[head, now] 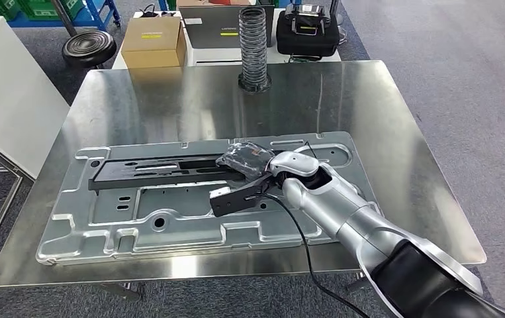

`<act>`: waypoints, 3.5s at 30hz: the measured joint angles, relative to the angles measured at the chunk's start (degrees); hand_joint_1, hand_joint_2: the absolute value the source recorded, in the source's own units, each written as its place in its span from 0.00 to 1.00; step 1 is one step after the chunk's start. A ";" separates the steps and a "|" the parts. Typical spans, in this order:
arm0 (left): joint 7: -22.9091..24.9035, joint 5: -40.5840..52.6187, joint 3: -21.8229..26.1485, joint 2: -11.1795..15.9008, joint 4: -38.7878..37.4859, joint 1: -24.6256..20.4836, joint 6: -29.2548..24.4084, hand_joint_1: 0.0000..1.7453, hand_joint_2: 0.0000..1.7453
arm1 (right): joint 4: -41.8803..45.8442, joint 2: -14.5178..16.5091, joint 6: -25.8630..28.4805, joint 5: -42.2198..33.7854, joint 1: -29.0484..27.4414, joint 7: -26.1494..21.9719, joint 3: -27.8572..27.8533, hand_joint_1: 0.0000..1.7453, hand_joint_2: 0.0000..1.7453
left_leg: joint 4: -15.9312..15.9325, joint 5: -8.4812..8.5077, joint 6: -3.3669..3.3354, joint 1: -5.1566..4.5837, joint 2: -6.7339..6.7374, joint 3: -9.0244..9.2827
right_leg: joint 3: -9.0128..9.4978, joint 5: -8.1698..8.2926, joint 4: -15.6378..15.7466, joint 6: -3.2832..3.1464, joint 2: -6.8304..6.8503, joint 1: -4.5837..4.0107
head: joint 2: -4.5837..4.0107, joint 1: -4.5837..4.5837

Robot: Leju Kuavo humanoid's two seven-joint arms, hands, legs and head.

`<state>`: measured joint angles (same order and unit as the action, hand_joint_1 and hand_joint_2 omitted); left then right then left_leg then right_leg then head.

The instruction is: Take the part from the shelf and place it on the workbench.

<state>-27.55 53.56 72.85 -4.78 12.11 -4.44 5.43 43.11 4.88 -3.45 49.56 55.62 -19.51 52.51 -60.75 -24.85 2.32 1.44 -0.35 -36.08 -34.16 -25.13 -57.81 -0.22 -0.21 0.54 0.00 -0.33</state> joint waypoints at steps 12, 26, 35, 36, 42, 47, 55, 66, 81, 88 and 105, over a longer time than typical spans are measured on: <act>-2.62 1.10 -0.17 0.10 0.00 -0.07 1.25 0.00 0.00 | -9.32 0.62 -3.65 0.33 2.88 1.13 6.06 1.00 1.00 | 2.66 0.49 -3.08 -0.72 -0.08 1.38 | -7.26 -6.46 -15.91 1.69 -0.04 0.09 | 0.00 0.15; -3.84 1.44 -0.64 0.13 0.00 0.05 0.88 0.00 0.00 | -13.76 1.60 -4.35 -2.89 3.42 -0.40 8.61 0.00 0.00 | -12.60 -6.80 -0.21 -0.60 0.00 -5.50 | 1.15 0.92 1.85 -1.13 0.19 -0.30 | -0.01 -0.32; -4.13 1.62 -0.92 0.38 0.00 0.06 0.81 0.00 0.00 | -12.70 1.19 -12.38 -22.88 3.03 -7.54 1.67 0.00 0.00 | 2.60 0.35 -2.00 -0.49 -0.01 1.45 | 0.43 -0.43 -0.06 0.97 -0.12 -0.39 | 0.00 -0.25; -4.16 1.58 -0.93 0.37 0.00 0.05 0.83 0.00 0.00 | -11.88 0.95 -12.59 -25.73 2.87 -8.47 0.23 0.00 0.00 | 2.77 0.46 -2.35 -0.44 0.02 1.48 | 0.03 -1.12 -0.96 1.26 -0.10 -0.31 | 0.00 -0.16; -4.43 0.43 -0.65 0.36 0.00 0.08 1.02 0.00 0.00 | -0.40 -2.91 -9.52 -44.37 -3.53 -14.57 -10.02 0.00 0.00 | 2.96 0.44 -3.16 -0.44 -0.17 1.64 | -7.61 -6.82 -16.28 1.93 -0.04 -0.13 | 0.00 0.19; -4.62 -0.49 0.32 0.18 -0.02 0.48 0.67 0.00 0.00 | 16.90 -7.91 -6.28 -56.09 -13.15 -18.95 -19.51 0.00 0.00 | 2.81 0.10 -2.71 -0.88 -0.62 1.87 | -0.40 0.38 -0.25 0.26 0.26 -0.89 | 0.00 0.34; -5.34 -0.96 1.66 0.44 -0.01 0.88 -0.16 0.00 0.00 | 43.04 -11.00 -9.11 -60.30 -32.26 -20.62 -35.56 0.00 0.00 | -10.00 -7.67 -0.89 -0.75 -0.10 -3.00 | 0.94 0.73 1.68 -1.04 0.52 -0.38 | 0.00 0.15; -6.62 -1.51 2.69 0.71 0.00 0.71 0.28 0.00 0.00 | 65.93 -2.21 -18.47 -61.28 -46.52 -20.63 -55.54 0.00 0.00 | 3.32 -1.39 -2.93 -0.94 -0.18 4.18 | 0.85 -0.70 -0.09 1.05 0.20 -0.52 | 0.00 0.23; -6.53 0.28 3.19 1.10 0.00 0.46 0.36 0.00 0.00 | 75.30 4.43 -12.39 -59.54 -56.68 -20.49 -65.82 0.00 0.00 | 3.00 0.42 -1.56 -1.01 0.13 2.46 | 3.26 -1.68 0.66 0.25 0.21 -0.27 | 0.00 0.55; -6.35 0.54 3.75 1.30 0.00 0.56 0.39 0.00 0.00 | 74.77 4.68 -5.45 -57.50 -61.30 -20.43 -65.93 0.00 0.00 | -12.03 -10.86 -0.41 -0.76 0.15 -0.96 | -0.67 1.67 0.90 -0.95 0.60 -0.22 | 0.00 0.34; -4.53 2.04 4.01 0.77 0.02 0.15 0.91 0.00 0.00 | 73.25 2.23 -8.38 -55.81 -68.76 -20.44 -64.74 0.00 0.00 | 4.30 1.17 -3.49 -1.12 0.95 1.85 | -2.36 -5.80 -13.65 3.00 0.33 0.37 | -0.01 0.70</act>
<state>-32.09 55.60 76.85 -4.00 12.13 -4.29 6.34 116.36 7.11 -11.83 -6.25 -13.14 -39.95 -12.22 -56.45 -23.67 -1.17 0.32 0.60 -34.23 -36.51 -30.94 -71.46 2.79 0.12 0.91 -0.01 0.37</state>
